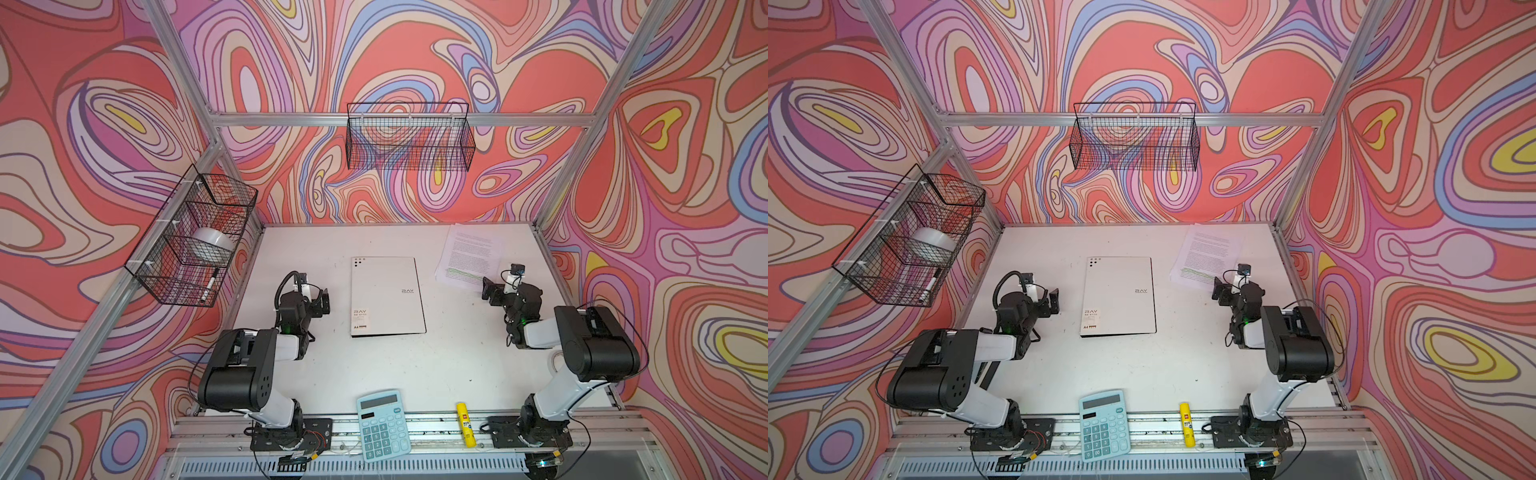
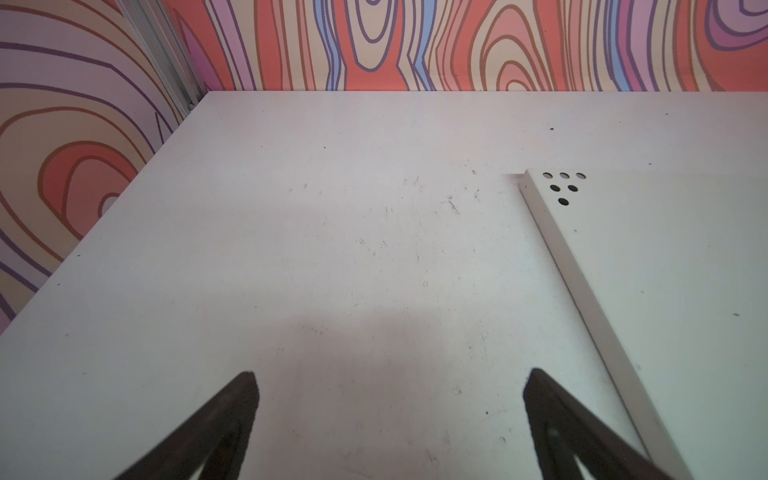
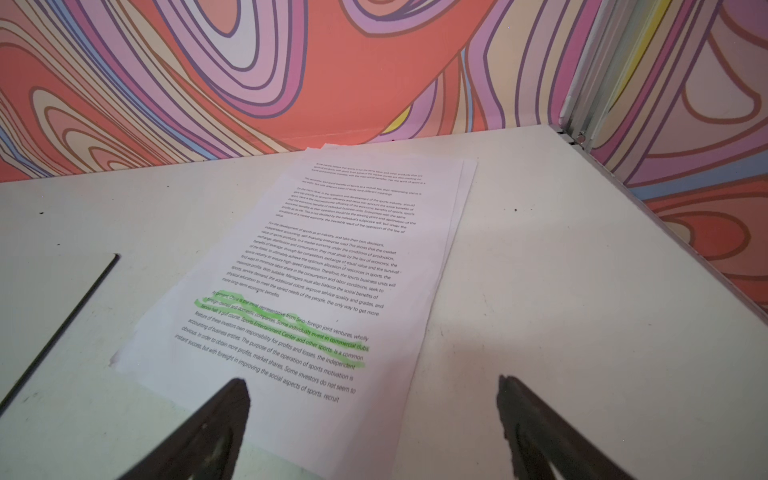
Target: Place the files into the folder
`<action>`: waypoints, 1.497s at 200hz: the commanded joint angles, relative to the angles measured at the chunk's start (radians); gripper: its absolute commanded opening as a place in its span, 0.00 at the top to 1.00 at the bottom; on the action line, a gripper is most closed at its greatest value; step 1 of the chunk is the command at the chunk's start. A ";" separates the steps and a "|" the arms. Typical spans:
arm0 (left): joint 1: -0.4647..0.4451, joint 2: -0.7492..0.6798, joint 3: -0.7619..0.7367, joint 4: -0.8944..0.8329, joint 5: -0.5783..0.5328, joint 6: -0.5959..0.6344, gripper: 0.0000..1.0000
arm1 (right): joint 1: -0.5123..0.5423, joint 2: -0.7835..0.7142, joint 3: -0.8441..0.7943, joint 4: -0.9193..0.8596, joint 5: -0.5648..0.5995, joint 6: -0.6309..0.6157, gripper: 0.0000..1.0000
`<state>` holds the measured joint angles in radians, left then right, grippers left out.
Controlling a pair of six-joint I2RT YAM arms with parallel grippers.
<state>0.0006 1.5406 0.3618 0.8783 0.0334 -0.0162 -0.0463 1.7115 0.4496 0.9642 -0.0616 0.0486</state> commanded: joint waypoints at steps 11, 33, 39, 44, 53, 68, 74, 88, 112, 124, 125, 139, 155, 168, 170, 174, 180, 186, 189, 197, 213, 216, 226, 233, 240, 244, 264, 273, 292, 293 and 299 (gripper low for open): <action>-0.004 -0.042 0.000 -0.003 0.099 0.063 0.00 | 0.019 -0.012 0.015 -0.018 0.096 0.007 0.02; -0.005 -0.092 0.017 -0.078 0.106 0.064 0.00 | 0.019 -0.078 0.070 -0.170 0.118 0.008 0.01; -0.005 -0.109 0.025 -0.110 0.115 0.067 0.00 | 0.019 -0.091 0.086 -0.211 0.123 0.009 0.01; -0.005 -0.124 0.031 -0.137 0.123 0.072 0.00 | 0.018 -0.099 0.099 -0.237 0.129 0.011 0.02; -0.005 -0.152 0.046 -0.194 0.137 0.084 0.00 | 0.019 -0.116 0.112 -0.273 0.141 0.012 0.02; -0.007 -0.215 0.078 -0.320 0.141 0.107 0.00 | 0.019 -0.158 0.136 -0.361 0.169 0.023 0.02; -0.008 -0.238 0.094 -0.375 0.136 0.119 0.00 | 0.020 -0.179 0.151 -0.412 0.177 0.031 0.02; -0.015 -0.290 0.179 -0.573 0.125 0.176 0.00 | 0.019 -0.233 0.206 -0.569 0.191 0.078 0.01; -0.021 -0.338 0.373 -1.002 0.115 0.237 0.00 | 0.020 -0.291 0.350 -0.904 0.157 0.212 0.02; -0.023 -0.364 0.441 -1.165 0.122 0.269 0.00 | 0.026 -0.313 0.396 -1.009 0.105 0.261 0.01; -0.023 -0.366 0.448 -1.173 0.124 0.273 0.00 | 0.027 -0.316 0.397 -1.013 0.104 0.269 0.01; -0.031 -0.397 0.527 -1.358 0.127 0.336 0.00 | 0.031 -0.352 0.413 -1.071 0.062 0.371 0.02; -0.045 -0.422 0.615 -1.541 0.140 0.424 0.00 | 0.035 -0.380 0.438 -1.124 -0.053 0.404 0.01; -0.069 -0.434 0.670 -1.667 0.133 0.505 0.00 | 0.045 -0.398 0.447 -1.153 -0.147 0.431 0.01; -0.076 -0.436 0.677 -1.680 0.125 0.513 0.00 | 0.046 -0.398 0.446 -1.155 -0.155 0.433 0.02; -0.093 -0.438 0.687 -1.704 0.104 0.529 0.00 | 0.050 -0.400 0.447 -1.161 -0.183 0.440 0.02; -0.125 -0.442 0.695 -1.728 0.059 0.554 0.00 | 0.057 -0.400 0.450 -1.175 -0.220 0.450 0.01; -0.166 -0.445 0.699 -1.745 0.003 0.579 0.00 | 0.069 -0.400 0.452 -1.190 -0.246 0.458 0.01; -0.189 -0.445 0.700 -1.753 -0.027 0.594 0.00 | 0.076 -0.399 0.455 -1.203 -0.256 0.462 0.02; -0.258 -0.444 0.690 -1.763 -0.107 0.639 0.00 | 0.095 -0.397 0.460 -1.226 -0.275 0.464 0.01; -0.398 -0.433 0.647 -1.736 -0.294 0.693 0.00 | 0.143 -0.391 0.462 -1.263 -0.308 0.467 0.01; -0.418 -0.430 0.638 -1.729 -0.315 0.699 0.00 | 0.153 -0.390 0.460 -1.267 -0.315 0.467 0.01; -0.484 -0.417 0.609 -1.704 -0.368 0.700 0.00 | 0.183 -0.381 0.460 -1.276 -0.338 0.471 0.02; -0.522 -0.404 0.589 -1.688 -0.393 0.699 0.00 | 0.204 -0.375 0.459 -1.280 -0.352 0.474 0.01; -0.564 -0.390 0.567 -1.662 -0.425 0.699 0.00 | 0.222 -0.368 0.459 -1.283 -0.366 0.480 0.01; -0.585 -0.381 0.554 -1.644 -0.444 0.697 0.00 | 0.234 -0.362 0.458 -1.287 -0.374 0.483 0.01; -0.668 -0.348 0.512 -1.579 -0.498 0.667 0.00 | 0.255 -0.347 0.432 -1.257 -0.416 0.508 0.02; -0.694 -0.342 0.494 -1.557 -0.501 0.681 0.00 | 0.255 -0.343 0.418 -1.238 -0.438 0.520 0.01; -0.759 -0.331 0.427 -1.439 -0.549 0.764 0.00 | 0.256 -0.334 0.414 -1.245 -0.453 0.528 0.01; -0.763 -0.331 0.423 -1.431 -0.551 0.773 0.00 | 0.256 -0.334 0.414 -1.245 -0.455 0.529 0.01; -0.784 -0.324 0.402 -1.385 -0.563 0.807 0.00 | 0.257 -0.334 0.412 -1.245 -0.465 0.531 0.01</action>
<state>-0.7155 1.2041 0.8268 -0.6708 -0.4229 0.6689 0.2070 1.3655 0.8791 -0.2844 -0.4660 0.5518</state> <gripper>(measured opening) 0.998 0.985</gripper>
